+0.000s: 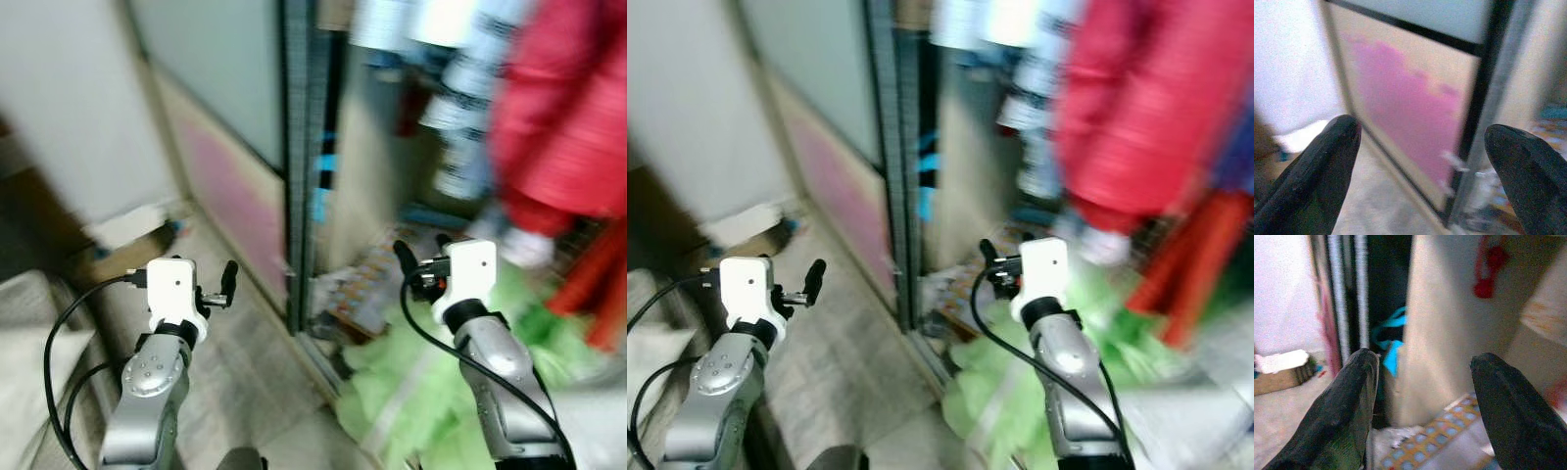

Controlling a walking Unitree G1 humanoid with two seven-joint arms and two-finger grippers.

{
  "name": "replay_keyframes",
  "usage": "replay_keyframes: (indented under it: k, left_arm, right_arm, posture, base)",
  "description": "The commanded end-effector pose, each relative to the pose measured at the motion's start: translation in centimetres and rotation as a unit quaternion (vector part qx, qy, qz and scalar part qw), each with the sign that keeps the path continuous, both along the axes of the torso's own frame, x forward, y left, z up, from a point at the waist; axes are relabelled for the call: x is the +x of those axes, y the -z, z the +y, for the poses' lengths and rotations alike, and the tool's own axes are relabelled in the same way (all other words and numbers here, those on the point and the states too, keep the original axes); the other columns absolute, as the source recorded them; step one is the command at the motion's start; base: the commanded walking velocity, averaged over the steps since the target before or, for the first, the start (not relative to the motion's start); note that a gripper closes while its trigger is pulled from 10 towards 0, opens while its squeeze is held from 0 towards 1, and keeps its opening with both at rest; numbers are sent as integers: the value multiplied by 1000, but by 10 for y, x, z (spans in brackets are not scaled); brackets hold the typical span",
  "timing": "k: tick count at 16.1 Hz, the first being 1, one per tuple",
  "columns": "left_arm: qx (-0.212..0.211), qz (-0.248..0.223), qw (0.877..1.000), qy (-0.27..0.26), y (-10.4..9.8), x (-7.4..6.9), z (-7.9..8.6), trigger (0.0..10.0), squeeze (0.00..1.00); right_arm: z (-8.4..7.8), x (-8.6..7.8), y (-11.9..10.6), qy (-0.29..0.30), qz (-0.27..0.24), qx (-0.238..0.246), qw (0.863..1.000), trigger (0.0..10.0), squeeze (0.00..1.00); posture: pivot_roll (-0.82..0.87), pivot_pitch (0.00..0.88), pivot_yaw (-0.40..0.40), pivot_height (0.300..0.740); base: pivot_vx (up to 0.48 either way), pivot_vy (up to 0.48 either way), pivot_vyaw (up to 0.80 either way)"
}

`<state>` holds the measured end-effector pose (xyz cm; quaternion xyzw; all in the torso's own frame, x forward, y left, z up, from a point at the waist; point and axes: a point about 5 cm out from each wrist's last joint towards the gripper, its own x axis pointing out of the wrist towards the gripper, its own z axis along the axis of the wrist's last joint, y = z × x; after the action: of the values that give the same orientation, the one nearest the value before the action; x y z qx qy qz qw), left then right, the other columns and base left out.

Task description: Clean up the room

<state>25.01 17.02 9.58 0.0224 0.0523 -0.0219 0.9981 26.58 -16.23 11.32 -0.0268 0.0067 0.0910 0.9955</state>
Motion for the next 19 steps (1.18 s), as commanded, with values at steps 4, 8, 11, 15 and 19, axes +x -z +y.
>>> replay_keyframes:
  k: [4, 8, 11, 15, 19]
  left_arm:
    - [-5, 1, 1000, -23, -2, -8, 6, 10000, 0]
    - [-35, 11, 999, 13, 0, -5, 6, 10000, 0]
    - [-19, 3, 1000, 13, -4, -1, 4, 10000, 0]
    - [22, -20, 999, -14, -2, -6, 7, 10000, 0]
    - [28, -16, 999, -19, -1, -7, 7, 10000, 0]
  right_arm:
    - [-18, -8, 7, 72, 17, 17, 997, 10000, 0]
    - [-23, -14, 20, 121, 32, 44, 991, 10000, 0]
    - [-22, -8, 20, 123, 29, 43, 991, 10000, 0]
    - [-13, -2, 17, 92, 21, 29, 995, 10000, 0]
    - [-13, -1, 16, 90, 21, 28, 995, 10000, 0]
  posture:
    - [57, 0, -51, 740]
    - [46, 0, 5, 740]
    - [51, 0, 11, 740]
    - [65, 0, -9, 740]
    - [68, 0, -15, 740]
  base:
    - [0, 0, 755]
    - [0, 0, 127]
    - [0, 0, 0]
    - [0, 0, 600]
    - [0, 0, 800]
